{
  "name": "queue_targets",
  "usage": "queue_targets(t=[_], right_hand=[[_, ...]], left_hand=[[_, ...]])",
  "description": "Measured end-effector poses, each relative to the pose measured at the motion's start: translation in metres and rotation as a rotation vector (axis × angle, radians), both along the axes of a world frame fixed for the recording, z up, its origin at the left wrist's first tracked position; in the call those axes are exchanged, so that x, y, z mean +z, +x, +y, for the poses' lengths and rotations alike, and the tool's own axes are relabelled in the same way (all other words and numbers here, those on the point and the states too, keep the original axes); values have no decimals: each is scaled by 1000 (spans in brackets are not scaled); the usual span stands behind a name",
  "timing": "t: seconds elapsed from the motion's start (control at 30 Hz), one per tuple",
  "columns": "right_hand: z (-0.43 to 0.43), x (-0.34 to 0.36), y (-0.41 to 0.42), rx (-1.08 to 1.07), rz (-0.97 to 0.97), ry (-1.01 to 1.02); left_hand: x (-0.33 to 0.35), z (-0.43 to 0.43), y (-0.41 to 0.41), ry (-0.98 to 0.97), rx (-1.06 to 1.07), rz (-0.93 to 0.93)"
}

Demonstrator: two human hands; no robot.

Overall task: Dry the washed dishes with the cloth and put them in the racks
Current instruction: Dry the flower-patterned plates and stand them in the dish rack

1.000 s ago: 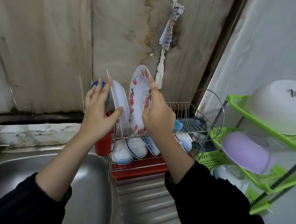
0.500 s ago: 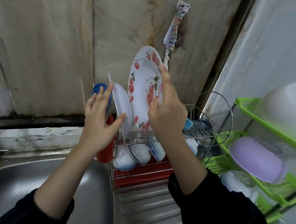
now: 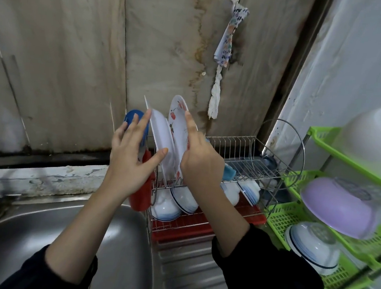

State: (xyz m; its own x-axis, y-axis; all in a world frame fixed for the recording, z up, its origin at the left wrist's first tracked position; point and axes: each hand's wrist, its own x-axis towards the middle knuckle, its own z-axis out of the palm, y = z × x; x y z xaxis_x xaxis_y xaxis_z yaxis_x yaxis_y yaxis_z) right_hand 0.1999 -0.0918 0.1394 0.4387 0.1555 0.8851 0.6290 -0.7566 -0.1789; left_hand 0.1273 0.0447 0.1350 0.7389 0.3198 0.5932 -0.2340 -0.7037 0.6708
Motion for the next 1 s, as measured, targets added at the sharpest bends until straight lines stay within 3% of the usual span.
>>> queue_targets(t=[0.23,0.43,0.63,0.8,1.0], right_hand=[[-8,-1,-18,297,220,27],[-14,0,-29,280,308,-127],[-32,2,-61,247,317,112],[-40,-2,-107,203,302,87],[-45,-13,-186,158,459,-33]], left_hand=[[-3,4,-2,17,21,6],[0,-3,-17,5,64,37],[1,-11,-52,1,99,46],[-1,-19,-100,105,155,84],[-10,-25,-182,248,242,222]])
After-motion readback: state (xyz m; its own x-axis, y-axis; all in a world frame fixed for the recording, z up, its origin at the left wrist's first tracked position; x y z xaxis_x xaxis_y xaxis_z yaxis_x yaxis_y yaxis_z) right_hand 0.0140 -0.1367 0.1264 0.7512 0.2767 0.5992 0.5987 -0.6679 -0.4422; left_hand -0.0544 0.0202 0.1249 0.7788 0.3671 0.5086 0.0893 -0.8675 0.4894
